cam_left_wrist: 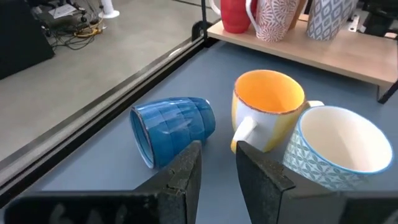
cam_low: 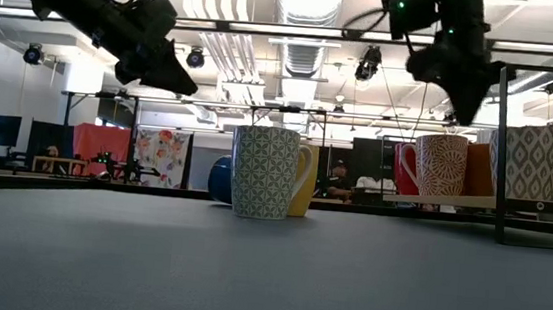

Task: Place coffee mugs
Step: Adjust the blue mug

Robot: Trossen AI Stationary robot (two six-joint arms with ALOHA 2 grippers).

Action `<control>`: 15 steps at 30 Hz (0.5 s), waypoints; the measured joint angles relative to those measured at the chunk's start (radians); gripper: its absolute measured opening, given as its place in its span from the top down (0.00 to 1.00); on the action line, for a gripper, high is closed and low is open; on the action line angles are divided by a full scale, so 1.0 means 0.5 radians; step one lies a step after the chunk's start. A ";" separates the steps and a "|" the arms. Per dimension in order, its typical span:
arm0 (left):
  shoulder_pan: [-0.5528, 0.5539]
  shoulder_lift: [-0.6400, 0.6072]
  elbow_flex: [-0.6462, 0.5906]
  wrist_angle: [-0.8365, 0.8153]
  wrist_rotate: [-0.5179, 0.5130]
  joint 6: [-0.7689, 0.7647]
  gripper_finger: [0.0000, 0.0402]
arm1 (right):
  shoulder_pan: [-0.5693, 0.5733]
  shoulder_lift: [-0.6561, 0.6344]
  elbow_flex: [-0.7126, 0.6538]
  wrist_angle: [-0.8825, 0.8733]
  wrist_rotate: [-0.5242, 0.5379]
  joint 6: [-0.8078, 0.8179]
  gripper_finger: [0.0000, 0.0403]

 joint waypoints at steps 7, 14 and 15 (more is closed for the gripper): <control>0.171 0.053 0.000 0.076 0.296 0.080 0.78 | -0.001 0.000 0.062 0.130 0.000 -0.247 0.91; 0.531 0.307 0.030 0.156 0.884 0.081 0.72 | -0.001 0.000 0.111 0.137 0.000 -0.409 0.88; 0.584 0.350 0.054 0.157 0.890 0.081 0.70 | -0.001 0.000 0.113 0.140 0.000 -0.418 0.87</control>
